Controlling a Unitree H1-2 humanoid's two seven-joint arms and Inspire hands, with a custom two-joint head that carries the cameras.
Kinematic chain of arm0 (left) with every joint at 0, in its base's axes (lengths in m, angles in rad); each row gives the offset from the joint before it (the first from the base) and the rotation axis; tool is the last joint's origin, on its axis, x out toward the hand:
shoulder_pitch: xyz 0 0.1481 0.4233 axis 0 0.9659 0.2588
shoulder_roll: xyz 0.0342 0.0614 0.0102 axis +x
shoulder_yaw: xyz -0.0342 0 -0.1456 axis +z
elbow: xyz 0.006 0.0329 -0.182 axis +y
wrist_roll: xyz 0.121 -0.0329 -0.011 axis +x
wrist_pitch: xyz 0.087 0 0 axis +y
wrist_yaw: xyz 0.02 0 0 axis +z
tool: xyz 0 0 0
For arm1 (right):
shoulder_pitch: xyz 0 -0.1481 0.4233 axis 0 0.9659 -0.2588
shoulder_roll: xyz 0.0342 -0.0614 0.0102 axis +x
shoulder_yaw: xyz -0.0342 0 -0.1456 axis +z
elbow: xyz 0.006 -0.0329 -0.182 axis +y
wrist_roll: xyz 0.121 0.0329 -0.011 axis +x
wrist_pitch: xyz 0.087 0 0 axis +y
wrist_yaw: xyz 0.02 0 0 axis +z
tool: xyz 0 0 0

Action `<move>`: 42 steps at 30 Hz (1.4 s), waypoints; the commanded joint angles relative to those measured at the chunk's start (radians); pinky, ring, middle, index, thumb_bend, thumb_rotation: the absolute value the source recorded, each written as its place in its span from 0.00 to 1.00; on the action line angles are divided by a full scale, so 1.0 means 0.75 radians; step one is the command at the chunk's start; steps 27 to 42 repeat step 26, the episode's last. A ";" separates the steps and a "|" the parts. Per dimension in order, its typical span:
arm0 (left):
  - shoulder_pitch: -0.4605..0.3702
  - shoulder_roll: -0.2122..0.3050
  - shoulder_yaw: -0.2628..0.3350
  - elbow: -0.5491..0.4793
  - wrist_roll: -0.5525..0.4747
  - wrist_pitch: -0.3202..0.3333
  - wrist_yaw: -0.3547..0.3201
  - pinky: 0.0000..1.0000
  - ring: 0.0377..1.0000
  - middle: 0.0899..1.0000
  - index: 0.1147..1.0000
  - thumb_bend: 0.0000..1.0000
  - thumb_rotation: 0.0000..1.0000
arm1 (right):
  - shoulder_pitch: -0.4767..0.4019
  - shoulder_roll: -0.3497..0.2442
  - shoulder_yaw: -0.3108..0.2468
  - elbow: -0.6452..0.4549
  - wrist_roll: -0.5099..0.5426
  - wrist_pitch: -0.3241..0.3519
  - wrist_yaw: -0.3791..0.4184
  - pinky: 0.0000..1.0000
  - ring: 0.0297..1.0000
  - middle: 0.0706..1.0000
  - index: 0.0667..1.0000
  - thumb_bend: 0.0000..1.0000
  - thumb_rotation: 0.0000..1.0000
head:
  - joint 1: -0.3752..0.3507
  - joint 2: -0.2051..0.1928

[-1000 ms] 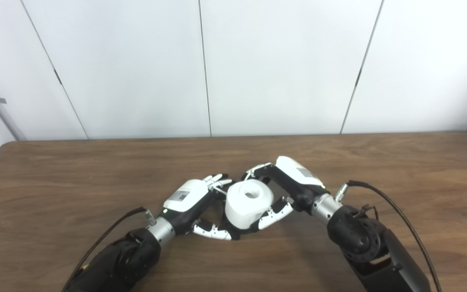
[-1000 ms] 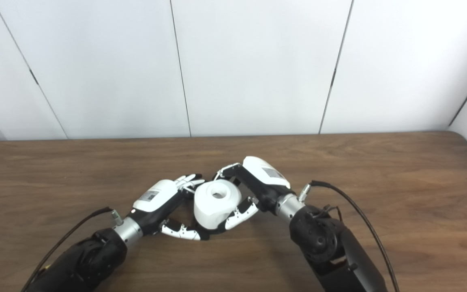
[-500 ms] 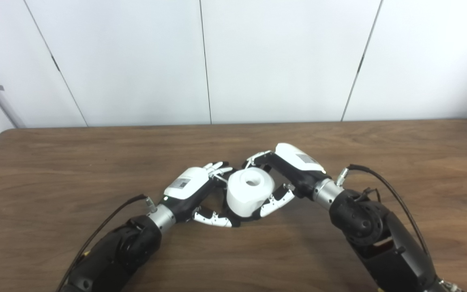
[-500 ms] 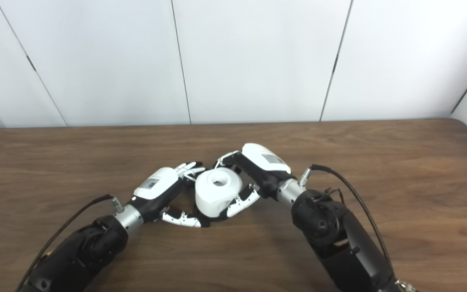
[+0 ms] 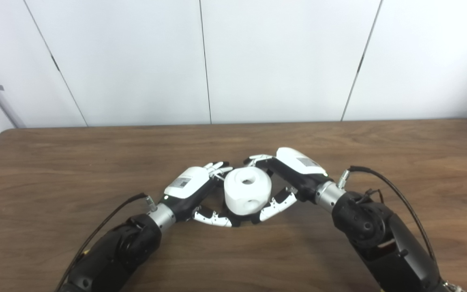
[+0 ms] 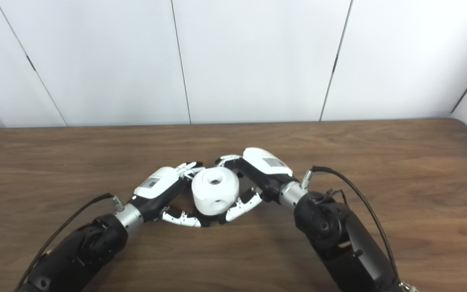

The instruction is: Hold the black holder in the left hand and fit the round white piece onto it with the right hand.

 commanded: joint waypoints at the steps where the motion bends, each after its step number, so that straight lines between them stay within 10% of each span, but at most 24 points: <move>1: 0.089 0.022 -0.078 0.041 0.104 0.050 -0.163 0.98 0.98 0.90 0.42 0.52 0.06 | -0.035 0.001 -0.011 -0.040 -0.007 -0.018 -0.012 0.67 0.79 0.84 0.90 0.91 0.31 | 0.000 0.003; 42: 0.089 0.039 -0.073 0.043 0.102 0.027 -0.155 1.00 0.98 0.90 0.42 0.52 0.06 | -0.132 -0.086 -0.138 -0.117 0.079 0.188 0.155 0.62 0.79 0.89 0.97 0.96 0.19 | -0.025 0.014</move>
